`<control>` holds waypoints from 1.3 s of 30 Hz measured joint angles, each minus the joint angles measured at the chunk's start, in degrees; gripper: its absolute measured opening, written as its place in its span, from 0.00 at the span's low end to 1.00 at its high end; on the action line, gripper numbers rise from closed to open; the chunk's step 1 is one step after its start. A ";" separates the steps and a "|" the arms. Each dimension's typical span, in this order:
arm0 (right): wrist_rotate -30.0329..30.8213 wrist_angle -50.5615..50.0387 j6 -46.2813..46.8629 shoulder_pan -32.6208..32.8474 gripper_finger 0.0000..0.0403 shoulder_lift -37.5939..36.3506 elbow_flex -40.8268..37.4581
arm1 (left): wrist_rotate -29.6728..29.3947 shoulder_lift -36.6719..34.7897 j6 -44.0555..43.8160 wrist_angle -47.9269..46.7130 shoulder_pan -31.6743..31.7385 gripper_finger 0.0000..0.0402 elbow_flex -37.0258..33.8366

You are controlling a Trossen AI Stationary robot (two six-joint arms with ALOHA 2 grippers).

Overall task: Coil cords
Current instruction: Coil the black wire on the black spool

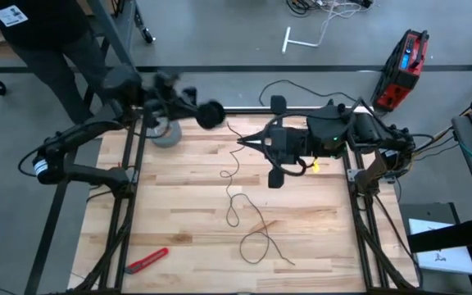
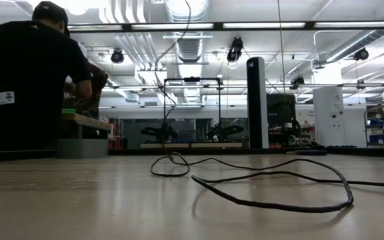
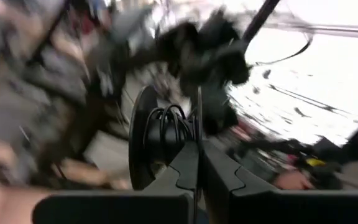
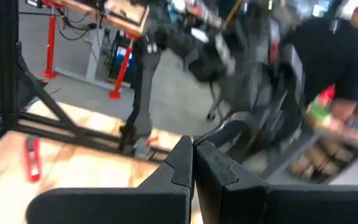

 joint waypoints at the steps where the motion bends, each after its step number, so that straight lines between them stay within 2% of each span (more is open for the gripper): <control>1: -0.47 1.07 -1.57 -0.03 0.00 0.06 0.00 | 1.44 1.02 -1.35 -0.19 -0.61 0.00 -0.19; 5: -0.62 2.49 -4.35 -1.32 0.00 0.00 0.02 | 5.66 3.92 -6.88 0.55 -2.46 0.00 -0.24; 8: -0.58 1.74 -4.41 -2.36 0.00 0.04 0.02 | 9.93 6.01 -10.26 5.09 -4.59 0.00 -0.22; 12: -0.98 1.68 -4.50 -3.25 0.00 0.07 0.02 | 13.35 8.26 -18.64 19.15 -7.39 0.00 0.00; 14: -1.29 1.73 -4.55 -3.60 0.00 0.07 0.00 | 13.29 9.17 -23.44 27.40 -8.15 0.00 0.28; 20: -6.87 4.91 -4.53 -5.50 0.00 2.87 -0.22 | 6.38 12.63 -31.80 44.74 -10.68 0.00 0.22; 26: -12.87 6.08 -2.03 -7.83 0.00 6.14 -0.35 | 2.12 14.52 -31.30 51.31 -12.94 0.00 0.20; 32: -15.02 7.41 0.19 -9.35 0.00 6.78 -0.31 | -3.78 14.37 -32.11 65.99 -13.30 0.00 0.20; 39: -16.37 12.76 0.44 -9.82 0.00 7.82 -0.18 | -10.19 13.72 -30.27 70.27 -13.35 0.00 0.20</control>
